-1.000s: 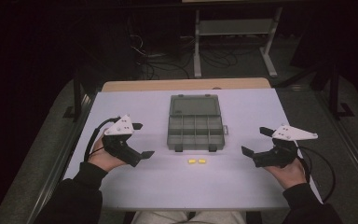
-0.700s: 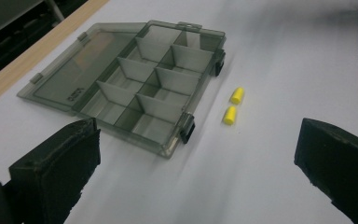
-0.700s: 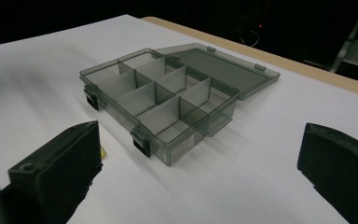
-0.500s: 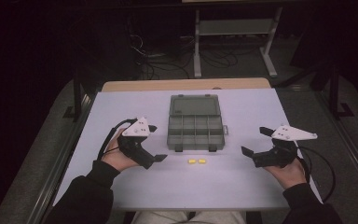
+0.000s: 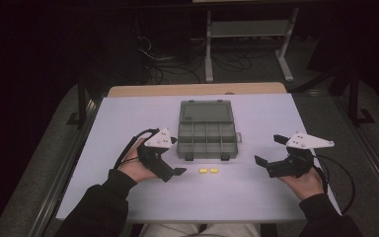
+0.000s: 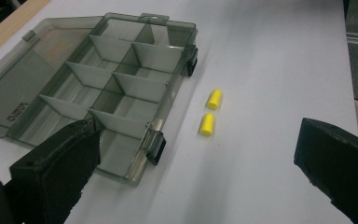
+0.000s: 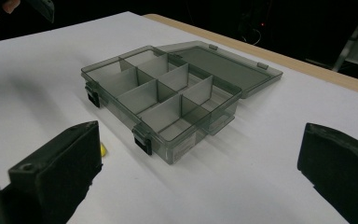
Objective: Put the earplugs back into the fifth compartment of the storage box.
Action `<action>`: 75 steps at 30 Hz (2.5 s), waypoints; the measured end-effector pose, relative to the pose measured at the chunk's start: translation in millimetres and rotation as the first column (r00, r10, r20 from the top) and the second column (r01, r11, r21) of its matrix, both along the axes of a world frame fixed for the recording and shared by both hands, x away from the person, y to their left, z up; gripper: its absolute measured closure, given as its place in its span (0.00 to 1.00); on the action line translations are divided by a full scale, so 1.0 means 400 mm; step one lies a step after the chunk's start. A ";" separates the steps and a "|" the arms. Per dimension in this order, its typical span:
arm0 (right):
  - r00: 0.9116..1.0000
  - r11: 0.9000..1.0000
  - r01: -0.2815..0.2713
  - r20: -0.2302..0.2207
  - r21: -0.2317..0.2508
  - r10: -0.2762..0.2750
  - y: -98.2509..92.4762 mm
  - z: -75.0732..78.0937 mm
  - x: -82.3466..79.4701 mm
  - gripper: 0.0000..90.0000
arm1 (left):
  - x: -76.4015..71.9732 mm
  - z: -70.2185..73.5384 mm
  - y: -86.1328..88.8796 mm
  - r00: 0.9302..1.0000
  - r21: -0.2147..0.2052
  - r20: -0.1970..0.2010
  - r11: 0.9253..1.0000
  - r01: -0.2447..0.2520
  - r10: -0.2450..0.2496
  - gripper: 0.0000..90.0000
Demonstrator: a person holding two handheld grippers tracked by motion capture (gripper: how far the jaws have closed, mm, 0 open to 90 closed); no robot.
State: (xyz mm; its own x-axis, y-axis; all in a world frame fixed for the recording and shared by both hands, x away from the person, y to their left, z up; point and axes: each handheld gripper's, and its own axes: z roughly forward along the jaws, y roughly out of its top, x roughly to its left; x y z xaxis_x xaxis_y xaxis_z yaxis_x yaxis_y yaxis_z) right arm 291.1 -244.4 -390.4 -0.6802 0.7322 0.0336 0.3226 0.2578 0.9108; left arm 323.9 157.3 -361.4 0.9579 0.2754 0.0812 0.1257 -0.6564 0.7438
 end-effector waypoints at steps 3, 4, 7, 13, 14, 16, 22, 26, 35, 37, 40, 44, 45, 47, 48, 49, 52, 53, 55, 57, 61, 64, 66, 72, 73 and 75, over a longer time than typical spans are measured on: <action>1.000 1.000 -0.003 0.000 -0.005 0.003 0.002 -0.001 0.000 0.00 | 0.000 -0.007 -0.013 1.000 0.006 -0.006 1.000 0.013 -0.013 0.01; 1.000 1.000 -0.004 -0.002 -0.006 0.004 0.002 -0.001 0.000 0.00 | 0.000 -0.011 -0.019 1.000 0.011 -0.009 1.000 0.018 -0.018 0.01; 1.000 1.000 -0.004 -0.001 -0.008 0.004 0.003 -0.001 0.000 0.00 | 0.000 -0.019 -0.032 0.999 0.020 -0.012 0.999 0.030 -0.030 0.01; 1.000 1.000 -0.009 -0.003 -0.016 0.009 0.006 -0.003 0.001 0.00 | 0.005 -0.036 -0.057 0.998 0.017 -0.030 0.998 0.058 -0.057 0.01; 1.000 1.000 -0.011 -0.004 -0.018 0.011 0.008 -0.003 0.001 0.00 | 0.006 -0.038 -0.062 0.997 0.018 -0.035 0.997 0.072 -0.071 0.03; 1.000 1.000 -0.013 -0.005 -0.022 0.013 0.009 -0.004 0.002 0.00 | 0.007 -0.042 -0.074 0.996 0.018 -0.039 0.996 0.086 -0.086 0.04; 1.000 1.000 -0.017 -0.006 -0.026 0.017 0.012 -0.005 0.003 0.00 | 0.012 -0.059 -0.099 0.992 0.034 -0.052 0.993 0.113 -0.111 0.07; 1.000 0.999 -0.017 -0.006 -0.027 0.017 0.012 -0.005 0.003 0.00 | 0.017 -0.072 -0.111 0.989 0.040 -0.062 0.990 0.138 -0.136 0.11; 1.000 1.000 -0.019 -0.005 -0.025 0.019 0.013 -0.004 0.003 0.00 | 0.027 -0.103 -0.139 0.983 0.070 -0.088 0.983 0.170 -0.164 0.22; 1.000 0.999 -0.020 -0.005 -0.026 0.020 0.013 -0.005 0.003 0.00 | 0.032 -0.110 -0.142 0.982 0.083 -0.090 0.981 0.174 -0.166 0.24; 1.000 0.999 -0.021 -0.004 -0.028 0.021 0.014 -0.005 0.003 0.00 | 0.036 -0.116 -0.143 0.982 0.089 -0.089 0.981 0.175 -0.167 0.30; 1.000 0.999 -0.025 -0.003 -0.031 0.025 0.016 -0.006 0.004 0.00 | 0.044 -0.128 -0.145 0.982 0.106 -0.092 0.979 0.177 -0.167 0.34; 1.000 0.999 -0.025 -0.003 -0.031 0.025 0.016 -0.006 0.004 0.00 | 0.046 -0.130 -0.146 0.981 0.109 -0.092 0.978 0.178 -0.168 0.34; 1.000 0.999 -0.026 -0.005 -0.034 0.026 0.017 -0.006 0.004 0.00 | 0.049 -0.137 -0.148 0.982 0.113 -0.094 0.978 0.175 -0.165 0.37; 1.000 0.999 -0.026 -0.005 -0.035 0.026 0.017 -0.006 0.004 0.00 | 0.051 -0.139 -0.149 0.982 0.116 -0.095 0.977 0.176 -0.165 0.39; 1.000 0.999 -0.026 -0.005 -0.035 0.026 0.017 -0.006 0.004 0.00 | 0.053 -0.142 -0.150 0.982 0.119 -0.095 0.977 0.176 -0.165 0.39; 1.000 0.999 -0.027 -0.004 -0.035 0.027 0.017 -0.006 0.004 0.00 | 0.058 -0.149 -0.153 0.981 0.131 -0.097 0.975 0.179 -0.167 0.44; 1.000 0.999 -0.027 -0.004 -0.035 0.027 0.017 -0.006 0.004 0.00 | 0.059 -0.152 -0.155 0.981 0.134 -0.097 0.975 0.178 -0.166 0.44; 1.000 0.999 -0.028 -0.003 -0.036 0.028 0.017 -0.006 0.004 0.00 | 0.061 -0.157 -0.157 0.982 0.143 -0.097 0.974 0.177 -0.164 0.45; 1.000 0.999 -0.029 -0.004 -0.039 0.029 0.018 -0.007 0.005 0.00 | 0.062 -0.163 -0.160 0.981 0.144 -0.103 0.974 0.176 -0.162 0.48; 0.999 0.999 -0.032 -0.005 -0.040 0.031 0.020 -0.007 0.005 0.00 | 0.066 -0.168 -0.164 0.981 0.148 -0.102 0.973 0.179 -0.165 0.52; 0.999 0.999 -0.032 -0.005 -0.041 0.032 0.021 -0.008 0.005 0.00 | 0.067 -0.173 -0.168 0.981 0.153 -0.102 0.972 0.181 -0.166 0.56; 0.999 0.999 -0.032 -0.005 -0.042 0.032 0.022 -0.008 0.005 0.00 | 0.068 -0.175 -0.171 0.980 0.152 -0.106 0.971 0.183 -0.168 0.59; 1.000 0.999 -0.030 -0.003 -0.039 0.030 0.020 -0.006 0.004 0.00 | 0.073 -0.177 -0.176 0.981 0.139 -0.108 0.974 0.178 -0.164 0.68; 1.000 0.999 -0.030 -0.003 -0.039 0.030 0.020 -0.006 0.004 0.00 | 0.074 -0.178 -0.177 0.980 0.139 -0.111 0.974 0.179 -0.164 0.68; 0.999 0.999 -0.032 -0.004 -0.040 0.031 0.021 -0.006 0.004 0.00 | 0.075 -0.180 -0.179 0.980 0.145 -0.111 0.973 0.179 -0.164 0.70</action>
